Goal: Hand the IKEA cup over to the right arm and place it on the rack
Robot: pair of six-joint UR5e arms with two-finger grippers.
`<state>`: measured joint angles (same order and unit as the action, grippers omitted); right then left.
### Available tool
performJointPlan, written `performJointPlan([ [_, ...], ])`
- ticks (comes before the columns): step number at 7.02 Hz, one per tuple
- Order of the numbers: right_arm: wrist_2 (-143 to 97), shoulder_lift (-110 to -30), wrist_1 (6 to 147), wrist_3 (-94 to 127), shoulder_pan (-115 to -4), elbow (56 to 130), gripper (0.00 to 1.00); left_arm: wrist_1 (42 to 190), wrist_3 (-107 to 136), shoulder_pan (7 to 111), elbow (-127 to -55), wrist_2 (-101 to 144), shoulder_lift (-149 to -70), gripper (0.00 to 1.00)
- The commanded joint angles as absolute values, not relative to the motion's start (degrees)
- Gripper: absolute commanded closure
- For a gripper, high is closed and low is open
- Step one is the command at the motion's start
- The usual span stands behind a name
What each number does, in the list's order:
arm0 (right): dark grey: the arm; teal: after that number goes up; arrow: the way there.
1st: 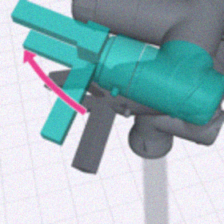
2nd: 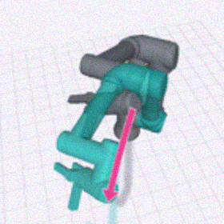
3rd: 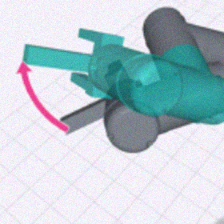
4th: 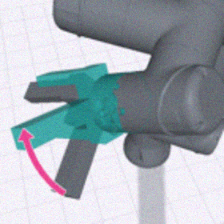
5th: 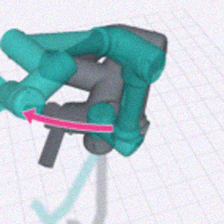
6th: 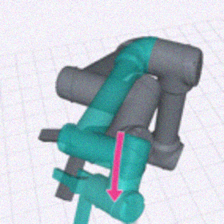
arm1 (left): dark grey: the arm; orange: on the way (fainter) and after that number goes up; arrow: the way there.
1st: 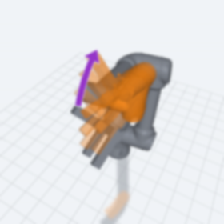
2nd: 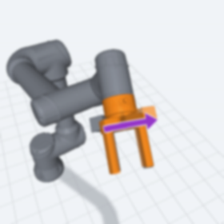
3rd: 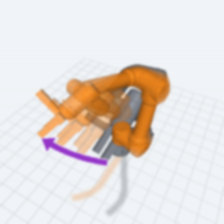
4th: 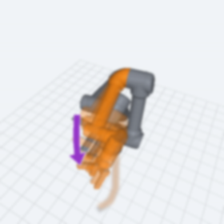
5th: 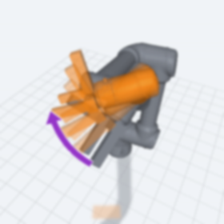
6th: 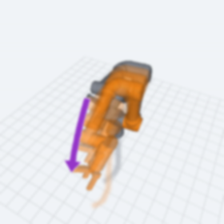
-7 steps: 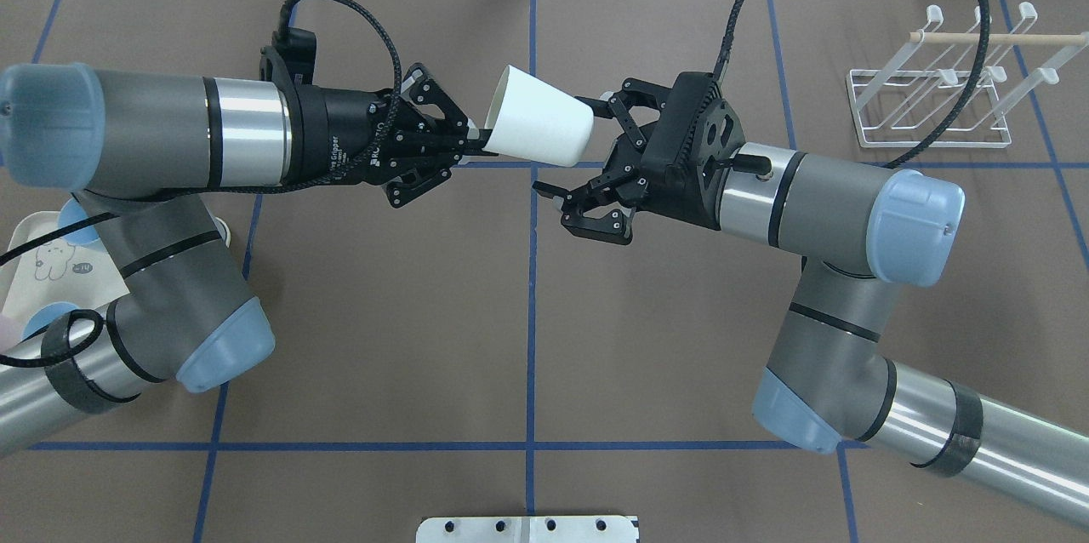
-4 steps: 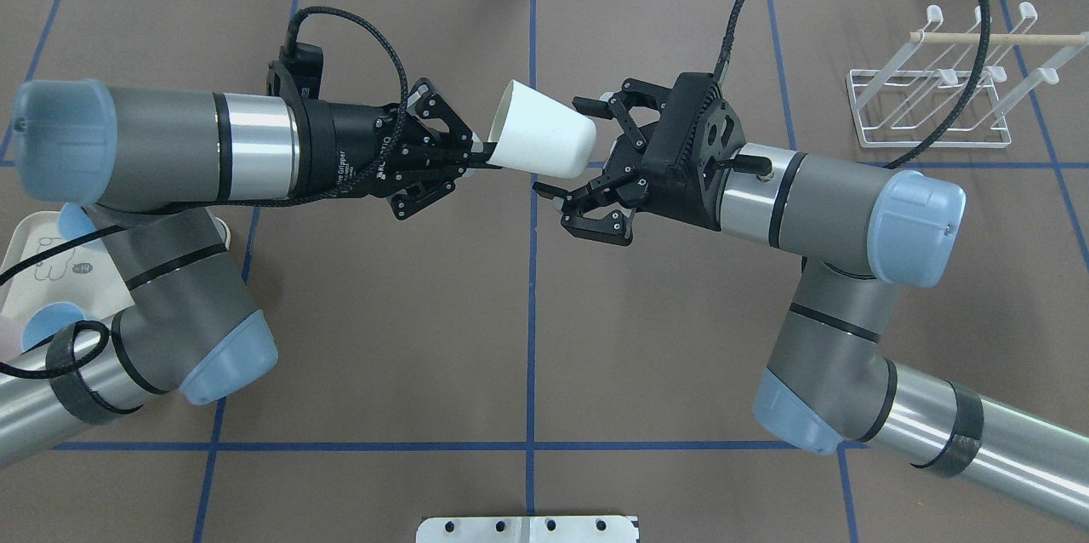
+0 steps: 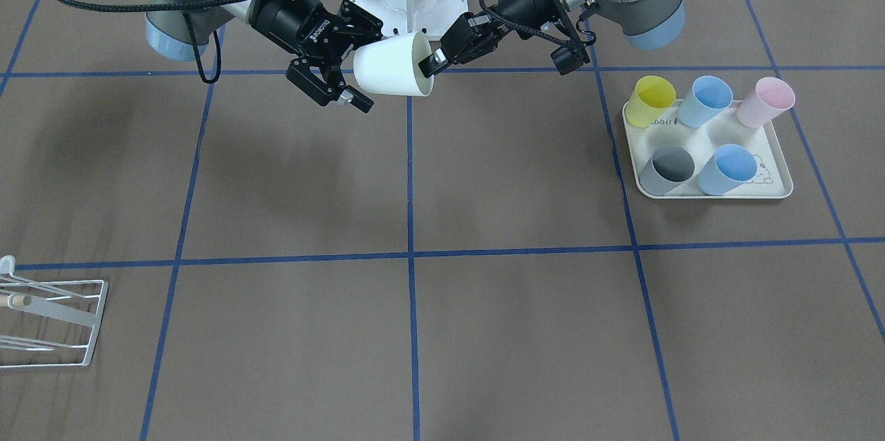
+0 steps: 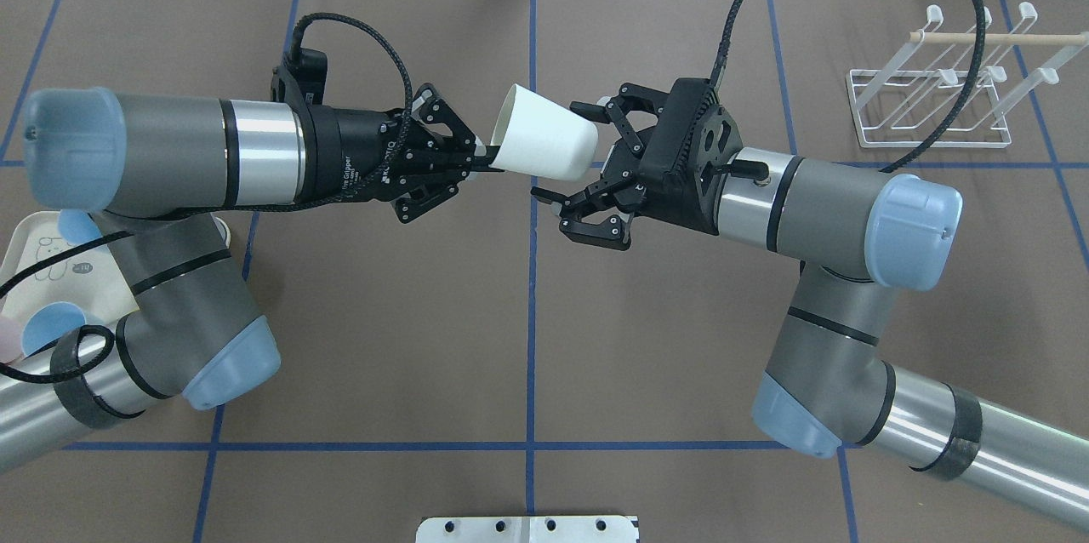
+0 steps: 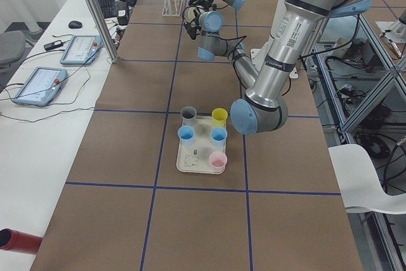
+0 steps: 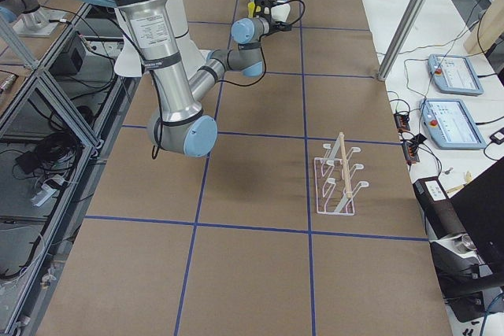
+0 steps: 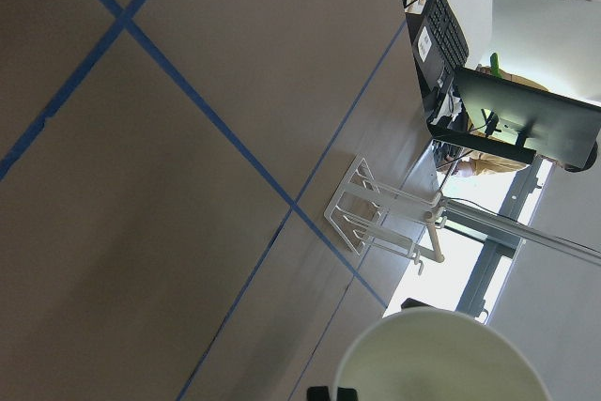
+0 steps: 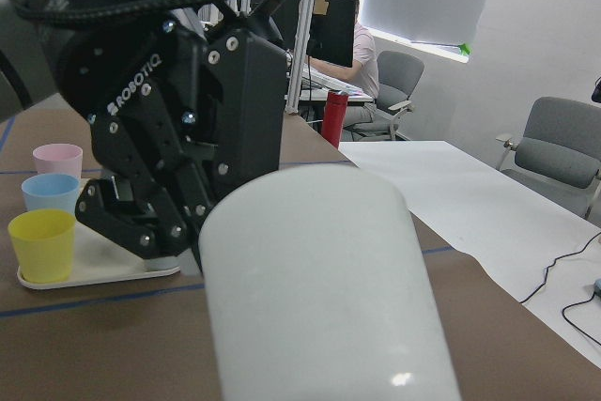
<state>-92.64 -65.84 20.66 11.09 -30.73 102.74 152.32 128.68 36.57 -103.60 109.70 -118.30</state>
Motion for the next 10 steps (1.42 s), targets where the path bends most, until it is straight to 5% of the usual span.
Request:
performJointPlan([
  [1,-92.64,-65.83,20.65,10.90,-30.67,102.74,0.02,152.31,128.67,36.56,-103.19,109.69,-118.30,1.00],
  [5,-92.64,-65.92,20.65,10.81,-30.85,102.92,0.15,152.31,128.58,36.56,-103.01,109.69,-118.30,1.00],
  [9,-92.55,-66.09,20.65,10.81,-31.03,102.92,0.41,152.40,126.40,36.65,-103.01,109.78,-118.30,1.00],
  [10,-92.46,-66.18,20.65,10.81,-31.03,102.92,0.45,152.40,126.21,36.65,-103.01,109.86,-118.30,0.93],
])
